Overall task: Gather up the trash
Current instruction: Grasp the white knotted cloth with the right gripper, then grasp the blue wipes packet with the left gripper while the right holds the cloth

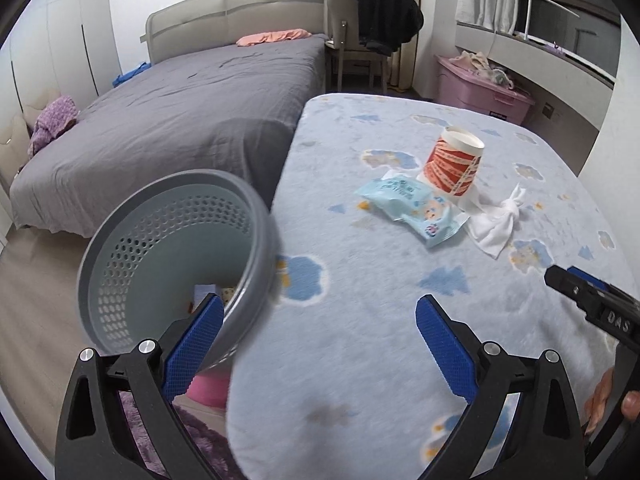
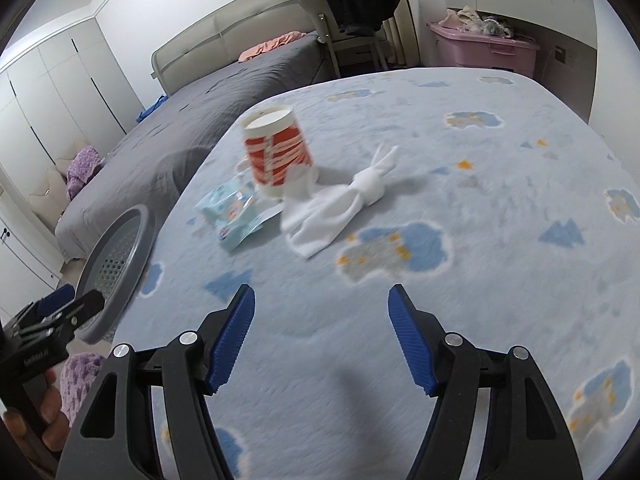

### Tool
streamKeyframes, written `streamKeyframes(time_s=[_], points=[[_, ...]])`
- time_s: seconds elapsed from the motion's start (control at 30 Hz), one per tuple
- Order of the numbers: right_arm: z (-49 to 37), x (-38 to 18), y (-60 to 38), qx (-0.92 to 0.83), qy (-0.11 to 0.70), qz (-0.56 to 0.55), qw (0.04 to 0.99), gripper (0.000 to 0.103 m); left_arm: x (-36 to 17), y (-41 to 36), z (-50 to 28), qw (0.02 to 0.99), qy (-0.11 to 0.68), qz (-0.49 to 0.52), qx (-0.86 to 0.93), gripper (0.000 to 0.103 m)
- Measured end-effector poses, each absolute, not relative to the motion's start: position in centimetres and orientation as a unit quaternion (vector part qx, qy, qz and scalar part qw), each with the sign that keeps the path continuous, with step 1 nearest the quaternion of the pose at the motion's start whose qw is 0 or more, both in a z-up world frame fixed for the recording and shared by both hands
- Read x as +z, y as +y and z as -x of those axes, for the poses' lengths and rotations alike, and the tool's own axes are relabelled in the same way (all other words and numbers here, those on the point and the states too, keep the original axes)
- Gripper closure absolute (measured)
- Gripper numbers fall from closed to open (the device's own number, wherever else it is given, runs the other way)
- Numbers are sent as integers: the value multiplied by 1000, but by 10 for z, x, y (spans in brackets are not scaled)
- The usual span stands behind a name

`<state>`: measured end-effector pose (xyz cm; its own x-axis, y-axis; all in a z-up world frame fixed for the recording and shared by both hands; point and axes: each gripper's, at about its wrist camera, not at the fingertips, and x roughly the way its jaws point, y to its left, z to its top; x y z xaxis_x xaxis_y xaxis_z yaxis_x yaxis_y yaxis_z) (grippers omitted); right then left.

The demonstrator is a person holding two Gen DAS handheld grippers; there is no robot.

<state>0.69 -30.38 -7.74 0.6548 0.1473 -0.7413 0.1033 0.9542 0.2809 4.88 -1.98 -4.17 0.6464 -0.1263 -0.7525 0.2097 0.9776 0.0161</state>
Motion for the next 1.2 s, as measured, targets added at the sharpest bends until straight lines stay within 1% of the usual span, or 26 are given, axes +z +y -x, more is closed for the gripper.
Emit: streamKeyframes(time_s=[0.3,0.53,0.77,0.8,0.83,0.87,0.9,0.93,1.03,1.2], points=[[-61,-80,-314,16,429,-120,895,37,-50,-37,-61,902,418,-50,-94,8],[-102,-104,-311,4,456,-101,884,37,-62,-38,-72,896,433,-49,-83,8],[-122,-115,-305,-7,462,-77,883,37,-76,-42,-82,889,448,-52,-80,8],[-123,-115,-304,-7,460,-74,885,40,-77,-43,-83,888,449,-53,-80,8],[-123,-115,-303,-10,458,-68,887,48,-78,-45,-84,888,449,-54,-80,8],[-124,-114,-303,-9,455,-64,888,51,-78,-46,-86,888,450,-53,-81,8],[-123,-114,-304,-4,454,-65,888,63,-79,-48,-88,887,451,-52,-82,8],[-122,-115,-304,2,456,-70,887,68,-79,-49,-89,887,451,-52,-83,8],[-119,-111,-306,13,450,-82,889,71,-78,-57,-94,887,450,-51,-87,8],[-106,-96,-316,19,432,-110,895,71,-72,-74,-102,892,439,-52,-94,8]])
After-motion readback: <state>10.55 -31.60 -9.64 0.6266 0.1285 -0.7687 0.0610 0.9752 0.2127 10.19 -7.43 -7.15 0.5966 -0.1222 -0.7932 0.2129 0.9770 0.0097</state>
